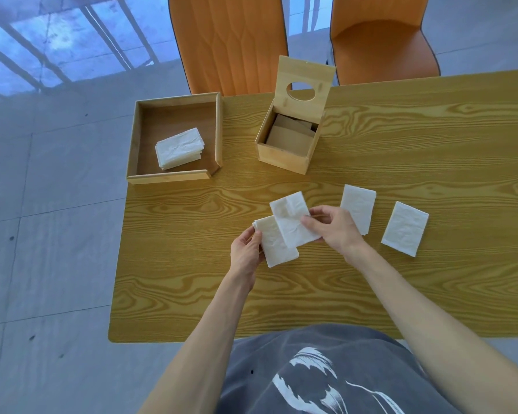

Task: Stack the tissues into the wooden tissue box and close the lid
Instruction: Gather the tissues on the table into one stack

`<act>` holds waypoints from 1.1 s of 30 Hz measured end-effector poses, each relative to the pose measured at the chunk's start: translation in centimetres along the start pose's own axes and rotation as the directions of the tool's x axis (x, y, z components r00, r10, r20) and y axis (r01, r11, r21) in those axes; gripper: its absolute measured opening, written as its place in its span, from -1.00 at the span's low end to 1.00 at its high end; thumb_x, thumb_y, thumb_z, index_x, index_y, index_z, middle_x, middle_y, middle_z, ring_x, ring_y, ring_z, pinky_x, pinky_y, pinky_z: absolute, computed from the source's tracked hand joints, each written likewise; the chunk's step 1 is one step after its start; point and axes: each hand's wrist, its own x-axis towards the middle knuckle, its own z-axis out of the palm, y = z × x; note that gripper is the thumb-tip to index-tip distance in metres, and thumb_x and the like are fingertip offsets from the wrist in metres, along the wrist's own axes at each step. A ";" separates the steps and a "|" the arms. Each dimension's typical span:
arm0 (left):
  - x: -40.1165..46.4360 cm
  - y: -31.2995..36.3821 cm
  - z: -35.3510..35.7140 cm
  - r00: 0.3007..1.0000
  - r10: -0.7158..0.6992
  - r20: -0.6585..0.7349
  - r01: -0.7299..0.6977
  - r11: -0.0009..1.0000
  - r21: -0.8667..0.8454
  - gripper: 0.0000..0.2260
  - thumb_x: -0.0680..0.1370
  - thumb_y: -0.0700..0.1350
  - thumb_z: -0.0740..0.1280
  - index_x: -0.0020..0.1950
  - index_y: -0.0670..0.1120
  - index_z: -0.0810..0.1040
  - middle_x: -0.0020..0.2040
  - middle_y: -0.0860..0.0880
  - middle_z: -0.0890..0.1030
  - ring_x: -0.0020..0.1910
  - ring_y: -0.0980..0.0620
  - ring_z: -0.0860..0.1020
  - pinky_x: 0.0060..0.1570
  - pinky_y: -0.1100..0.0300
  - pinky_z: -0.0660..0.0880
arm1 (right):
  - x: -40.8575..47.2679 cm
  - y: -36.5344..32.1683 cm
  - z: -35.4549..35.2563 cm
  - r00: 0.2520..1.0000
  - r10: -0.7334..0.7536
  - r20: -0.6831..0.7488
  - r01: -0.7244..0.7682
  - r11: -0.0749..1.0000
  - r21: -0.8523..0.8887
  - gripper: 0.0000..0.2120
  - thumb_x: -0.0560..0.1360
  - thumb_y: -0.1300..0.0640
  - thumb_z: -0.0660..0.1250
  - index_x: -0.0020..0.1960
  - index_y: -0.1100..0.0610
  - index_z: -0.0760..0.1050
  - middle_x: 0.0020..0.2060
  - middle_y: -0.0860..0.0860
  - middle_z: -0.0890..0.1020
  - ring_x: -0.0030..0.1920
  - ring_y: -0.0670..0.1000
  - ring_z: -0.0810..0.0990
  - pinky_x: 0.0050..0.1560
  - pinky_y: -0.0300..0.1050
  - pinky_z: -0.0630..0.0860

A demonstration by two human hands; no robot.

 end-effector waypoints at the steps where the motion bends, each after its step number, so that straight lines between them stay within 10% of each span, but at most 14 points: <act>1: 0.0 0.0 0.1 1.000 0.003 0.003 -0.003 1.000 0.004 -0.75 0.66 -0.17 0.24 0.33 -0.14 0.51 -0.02 -0.06 0.68 -0.03 -0.03 0.64 0.11 -0.07 0.59 | -0.3 0.4 0.4 1.000 0.007 0.030 -0.007 1.000 0.011 -0.76 0.48 0.15 0.48 0.11 0.18 0.60 -0.04 0.08 0.71 -0.06 0.01 0.70 -0.23 -0.20 0.63; 18: -0.6 -0.1 0.2 0.999 -0.011 0.034 0.012 1.000 -0.020 -0.83 0.66 -0.15 0.23 0.18 -0.06 0.59 -0.03 -0.06 0.69 -0.08 0.00 0.66 -0.13 0.09 0.59 | -0.4 3.5 4.0 0.996 -0.043 -0.081 0.017 0.954 -0.300 -0.73 0.43 -0.03 0.50 0.03 0.11 0.65 -0.13 -0.03 0.71 -0.11 -0.01 0.69 -0.08 0.07 0.66; 33: -0.1 0.0 2.0 0.997 0.033 0.063 -0.038 0.996 0.086 -0.73 0.58 -0.26 0.36 0.26 -0.08 0.53 0.05 -0.02 0.68 0.05 -0.01 0.65 0.15 -0.04 0.59 | -0.2 1.5 -1.4 0.941 -0.123 -0.316 -0.079 0.827 -0.557 -0.70 0.56 -0.11 0.31 0.10 0.08 0.64 -0.04 -0.03 0.71 -0.03 0.04 0.65 -0.19 -0.14 0.46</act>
